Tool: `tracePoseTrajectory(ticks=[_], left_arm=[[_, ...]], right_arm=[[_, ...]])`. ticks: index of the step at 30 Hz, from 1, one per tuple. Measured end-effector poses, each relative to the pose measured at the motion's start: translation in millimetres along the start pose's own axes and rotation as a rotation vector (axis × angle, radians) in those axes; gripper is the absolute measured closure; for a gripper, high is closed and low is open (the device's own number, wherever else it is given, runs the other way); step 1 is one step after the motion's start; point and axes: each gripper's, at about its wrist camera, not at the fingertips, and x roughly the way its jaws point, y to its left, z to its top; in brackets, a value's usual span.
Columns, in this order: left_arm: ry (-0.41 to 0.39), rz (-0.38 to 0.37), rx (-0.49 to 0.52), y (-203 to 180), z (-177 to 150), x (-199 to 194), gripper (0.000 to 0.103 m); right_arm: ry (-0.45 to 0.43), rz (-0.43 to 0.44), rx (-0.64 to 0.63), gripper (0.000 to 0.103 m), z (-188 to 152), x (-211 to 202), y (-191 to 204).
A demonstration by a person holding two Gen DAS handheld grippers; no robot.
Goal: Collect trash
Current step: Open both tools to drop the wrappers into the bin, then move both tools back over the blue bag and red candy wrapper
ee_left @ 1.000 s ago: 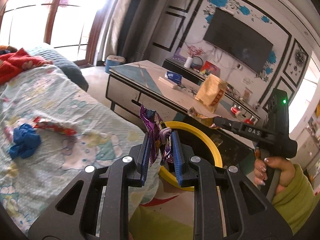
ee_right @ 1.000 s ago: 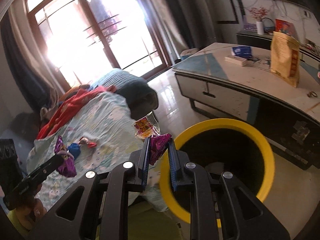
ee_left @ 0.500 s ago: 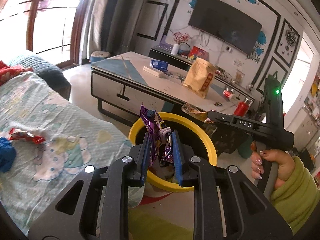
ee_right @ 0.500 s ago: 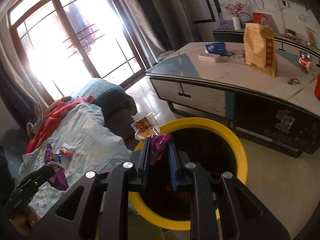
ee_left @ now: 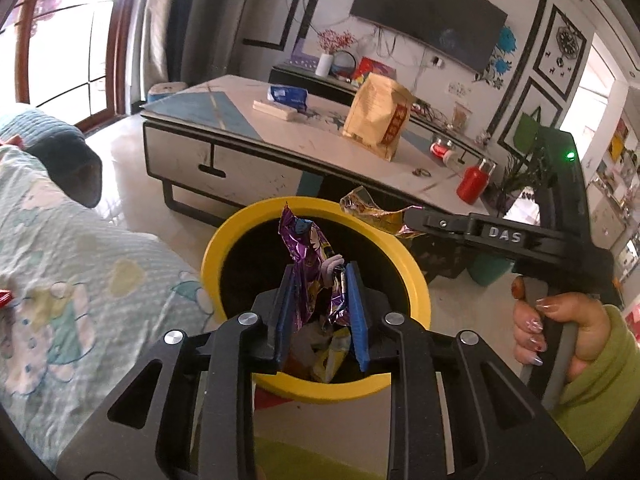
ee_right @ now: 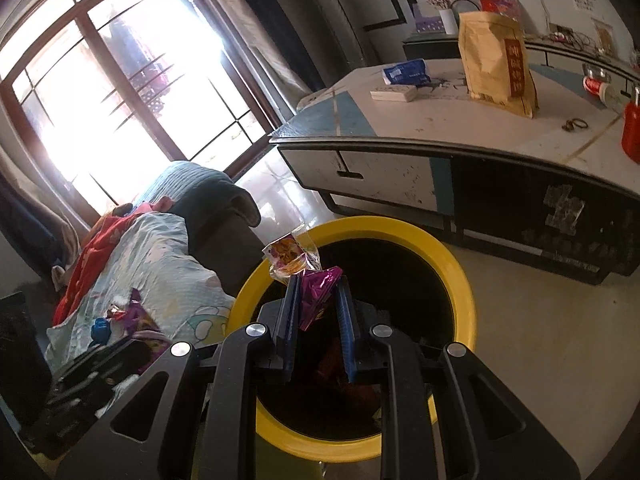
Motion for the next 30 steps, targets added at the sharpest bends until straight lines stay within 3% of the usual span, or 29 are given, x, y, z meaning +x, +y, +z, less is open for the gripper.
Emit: tracePoseTrajectory(ticks=[5, 6, 7, 9, 12, 17, 20, 30], left_arm=[[0.027, 0.002, 0.008, 0, 2, 15, 0.068], [0.030, 0.003, 0.009, 0, 2, 16, 0.059], [0.030, 0.000, 0.009, 0, 3, 16, 0.050], [0.021, 0.005, 0.006, -2, 4, 16, 0.043], [0.008, 0.001, -0.001, -3, 3, 13, 0.021], [-0.027, 0.016, 0.012, -5, 4, 2, 0.012], [-0.052, 0.038, 0.015, -5, 3, -8, 0.011], [-0.129, 0.204, -0.011, 18, -3, -45, 0.011]], right_arm=[[0.007, 0.013, 0.022, 0.083, -1, 4, -8], [0.005, 0.014, 0.027, 0.080, -1, 3, -10], [0.000, 0.013, 0.037, 0.069, 0, 3, -12], [-0.013, 0.008, 0.050, 0.055, 0, 1, -15], [-0.020, 0.004, 0.058, 0.054, 0, 1, -18], [-0.036, 0.002, 0.059, 0.050, 2, -1, -16], [-0.052, 0.001, 0.045, 0.047, 3, -5, -11], [-0.122, 0.023, -0.077, 0.043, 4, -21, 29]])
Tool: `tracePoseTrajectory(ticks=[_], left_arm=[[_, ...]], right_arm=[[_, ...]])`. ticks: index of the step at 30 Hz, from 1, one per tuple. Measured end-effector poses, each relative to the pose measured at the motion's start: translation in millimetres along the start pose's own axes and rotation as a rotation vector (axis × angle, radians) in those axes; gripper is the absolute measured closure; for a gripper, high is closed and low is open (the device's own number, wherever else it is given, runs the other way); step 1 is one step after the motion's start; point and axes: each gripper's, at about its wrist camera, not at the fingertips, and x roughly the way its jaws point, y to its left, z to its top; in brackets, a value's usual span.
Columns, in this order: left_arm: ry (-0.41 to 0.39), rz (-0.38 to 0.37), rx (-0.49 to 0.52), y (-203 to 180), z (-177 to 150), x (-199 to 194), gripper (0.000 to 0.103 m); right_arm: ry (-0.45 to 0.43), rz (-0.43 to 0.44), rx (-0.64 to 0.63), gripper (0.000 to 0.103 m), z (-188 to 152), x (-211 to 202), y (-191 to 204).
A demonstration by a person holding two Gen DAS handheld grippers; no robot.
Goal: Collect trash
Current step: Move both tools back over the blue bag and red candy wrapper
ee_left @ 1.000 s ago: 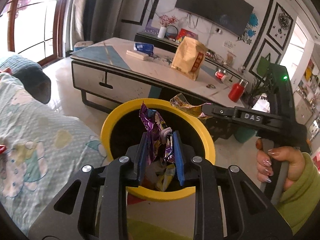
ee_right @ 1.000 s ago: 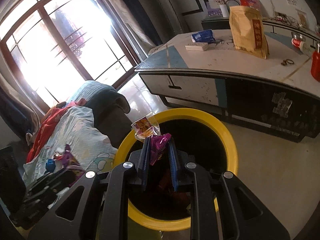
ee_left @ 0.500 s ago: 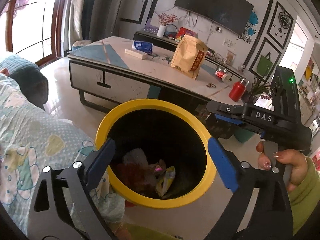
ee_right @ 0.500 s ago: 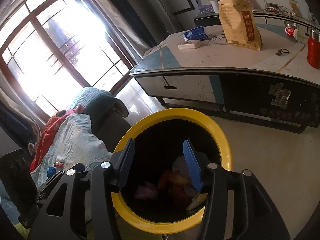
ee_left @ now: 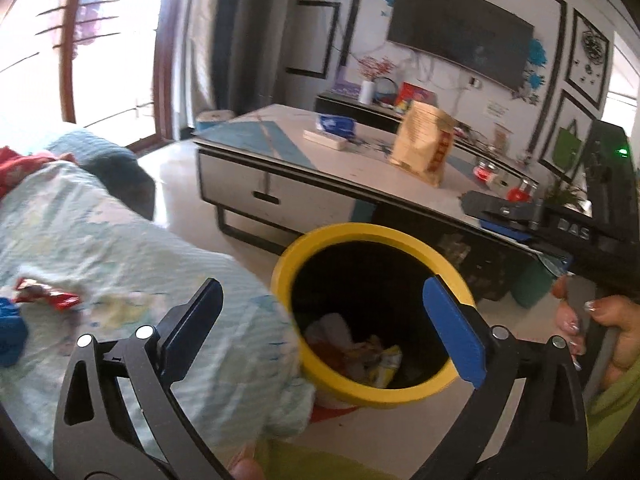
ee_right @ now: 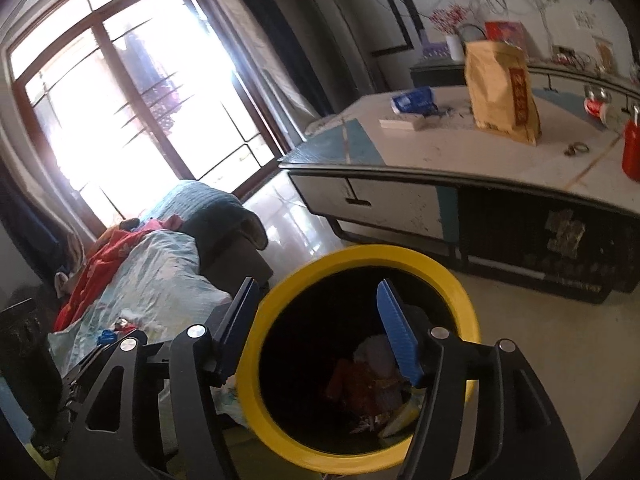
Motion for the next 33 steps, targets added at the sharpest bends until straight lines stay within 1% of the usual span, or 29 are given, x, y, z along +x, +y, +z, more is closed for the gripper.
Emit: tracePoseTrajectory(ticks=[4, 9, 14, 21, 25, 28, 30, 33], left_arm=[[-0.032, 0.045, -0.039, 20, -1, -15, 0.011], [-0.072, 0.119, -0.052, 41, -4, -34, 0.011], [-0.104, 0.185, -0.082, 64, -5, -50, 0.011], [-0.132, 0.280, -0.165, 106, -11, -73, 0.011], [-0.148, 0.332, -0.233, 134, -15, -88, 0.011], [-0.157, 0.358, -0.274, 152, -18, -98, 0.011], [-0.160, 0.361, -0.289, 161, -19, -102, 0.011], [-0.159, 0.387, -0.304, 173, -22, -108, 0.011]], right_arm=[[-0.010, 0.028, -0.050, 0.041, -2, -1, 23], [0.004, 0.089, -0.135, 0.041, -9, 2, 60], [0.023, 0.130, -0.206, 0.040, -17, 5, 91], [0.059, 0.173, -0.281, 0.040, -25, 12, 128], [0.087, 0.200, -0.314, 0.039, -31, 22, 150], [0.109, 0.223, -0.331, 0.039, -33, 31, 166], [0.124, 0.234, -0.345, 0.039, -34, 38, 176], [0.145, 0.255, -0.359, 0.039, -36, 49, 191]])
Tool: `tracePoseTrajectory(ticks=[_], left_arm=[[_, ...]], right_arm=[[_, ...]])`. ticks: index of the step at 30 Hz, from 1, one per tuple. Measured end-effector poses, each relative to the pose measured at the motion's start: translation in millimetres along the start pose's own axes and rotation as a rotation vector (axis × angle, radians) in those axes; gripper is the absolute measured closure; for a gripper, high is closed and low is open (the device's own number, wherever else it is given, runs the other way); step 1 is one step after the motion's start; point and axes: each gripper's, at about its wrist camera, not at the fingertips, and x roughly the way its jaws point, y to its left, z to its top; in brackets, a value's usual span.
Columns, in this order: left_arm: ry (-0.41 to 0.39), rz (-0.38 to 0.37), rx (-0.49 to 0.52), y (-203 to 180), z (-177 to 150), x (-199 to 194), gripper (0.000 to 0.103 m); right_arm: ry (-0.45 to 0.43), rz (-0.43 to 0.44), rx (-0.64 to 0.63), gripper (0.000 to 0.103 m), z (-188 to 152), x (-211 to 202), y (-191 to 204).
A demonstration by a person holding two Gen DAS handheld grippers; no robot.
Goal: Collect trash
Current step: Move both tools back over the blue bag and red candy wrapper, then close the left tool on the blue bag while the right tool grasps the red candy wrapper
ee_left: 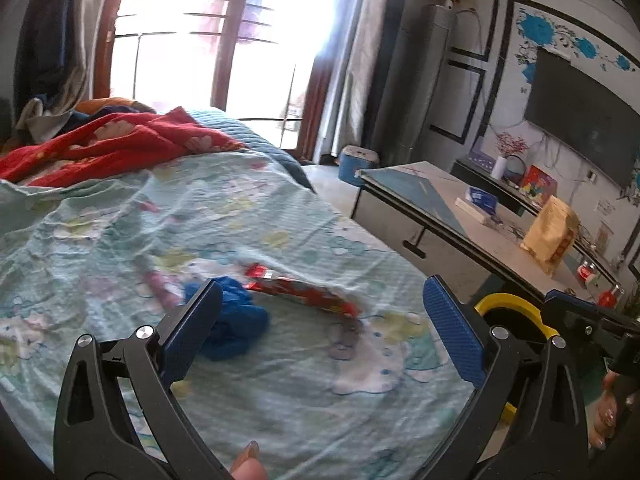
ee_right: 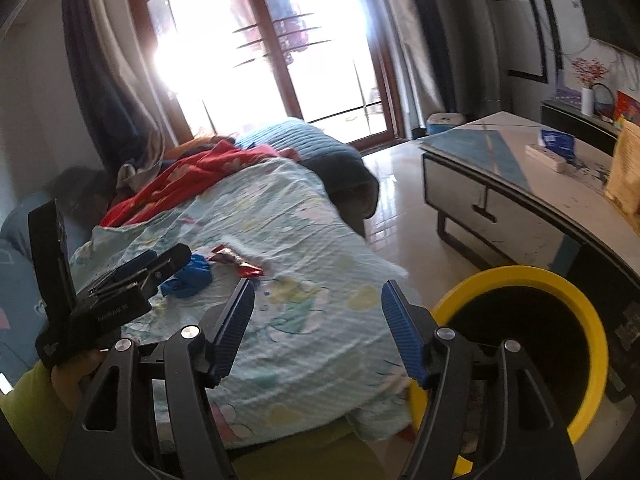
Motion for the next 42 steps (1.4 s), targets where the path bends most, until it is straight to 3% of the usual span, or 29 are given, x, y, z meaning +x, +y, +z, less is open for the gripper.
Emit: tracePoseTrajectory(ticks=[11, 18, 24, 27, 33, 35, 42], left_arm=[[0.062, 0.061, -0.132, 63, -3, 6, 0.012], [0.138, -0.010, -0.243, 90, -13, 18, 0.044], [0.185, -0.056, -0.277, 96, -19, 28, 0.054], [0.212, -0.068, -0.282, 94, -21, 33, 0.061], [0.230, -0.070, -0.293, 94, -24, 36, 0.065], [0.238, -0.070, -0.295, 94, -26, 37, 0.072], [0.264, -0.098, -0.249, 83, -26, 41, 0.100]], right_arm=[[0.078, 0.089, -0.068, 0.039, 15, 59, 48], [0.163, 0.079, -0.109, 0.039, 17, 110, 66], [0.222, 0.056, -0.158, 0.040, 14, 150, 73], [0.252, 0.052, -0.172, 0.047, 12, 166, 77], [0.280, 0.043, -0.195, 0.065, 5, 185, 83], [0.273, 0.030, -0.186, 0.077, 3, 186, 81], [0.257, 0.048, -0.142, 0.079, 0, 174, 71]])
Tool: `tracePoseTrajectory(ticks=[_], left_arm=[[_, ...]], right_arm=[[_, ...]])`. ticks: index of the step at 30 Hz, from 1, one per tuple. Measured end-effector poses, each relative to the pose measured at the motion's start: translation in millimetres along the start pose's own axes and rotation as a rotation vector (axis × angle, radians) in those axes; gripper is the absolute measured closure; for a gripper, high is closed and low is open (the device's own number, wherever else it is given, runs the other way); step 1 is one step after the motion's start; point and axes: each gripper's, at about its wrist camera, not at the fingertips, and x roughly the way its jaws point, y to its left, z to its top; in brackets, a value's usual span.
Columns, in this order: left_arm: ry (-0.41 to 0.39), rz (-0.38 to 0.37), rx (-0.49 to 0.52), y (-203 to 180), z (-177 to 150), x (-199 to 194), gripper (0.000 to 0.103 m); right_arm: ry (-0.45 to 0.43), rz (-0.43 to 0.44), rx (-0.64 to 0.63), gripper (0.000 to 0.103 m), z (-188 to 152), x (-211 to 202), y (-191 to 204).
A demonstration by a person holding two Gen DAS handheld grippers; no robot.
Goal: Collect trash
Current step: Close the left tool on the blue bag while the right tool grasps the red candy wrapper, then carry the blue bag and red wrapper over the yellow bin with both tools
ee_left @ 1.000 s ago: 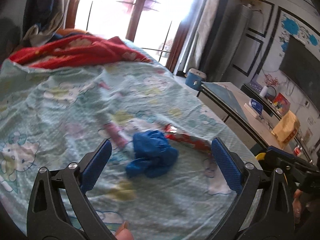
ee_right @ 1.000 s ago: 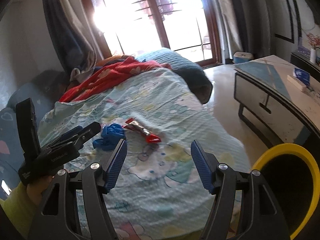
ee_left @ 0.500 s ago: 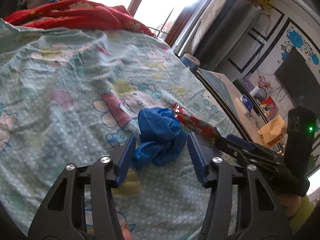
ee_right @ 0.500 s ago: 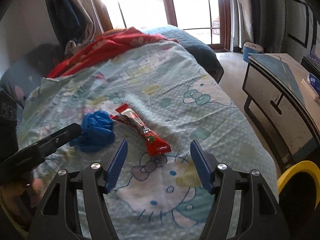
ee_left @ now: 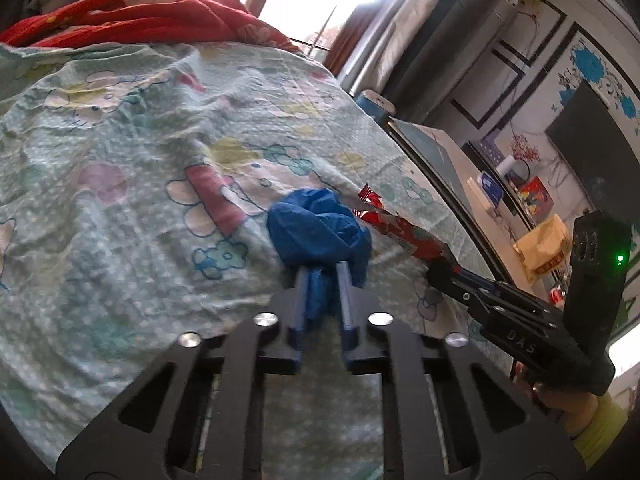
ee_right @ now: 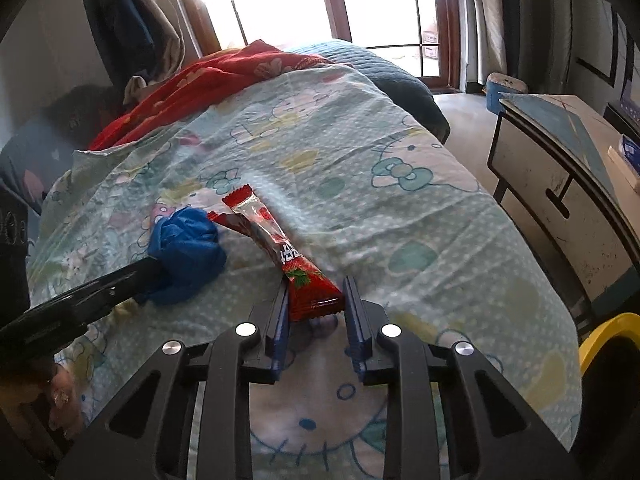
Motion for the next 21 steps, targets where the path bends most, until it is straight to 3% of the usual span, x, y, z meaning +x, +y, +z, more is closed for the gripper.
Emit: tracePoseTrajectory(ticks=[21], left_arm=[[0.004, -0.212, 0.207, -91, -18, -8, 0.103]], right_arm=[[-0.107, -0.018, 0.180, 0.081, -38, -81, -60]])
